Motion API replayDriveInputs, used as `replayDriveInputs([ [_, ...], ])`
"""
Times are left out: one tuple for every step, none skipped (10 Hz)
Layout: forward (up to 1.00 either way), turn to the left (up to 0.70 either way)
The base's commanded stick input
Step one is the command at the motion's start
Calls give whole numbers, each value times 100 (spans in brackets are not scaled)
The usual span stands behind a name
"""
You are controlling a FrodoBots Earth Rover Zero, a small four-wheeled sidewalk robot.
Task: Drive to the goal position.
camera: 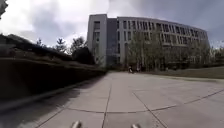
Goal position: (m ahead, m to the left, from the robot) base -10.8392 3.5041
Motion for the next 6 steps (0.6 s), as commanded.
replayDriveInputs([
  [70, 0],
  [70, 0],
  [70, 0],
  [70, 0],
  [70, 0],
  [70, 0],
])
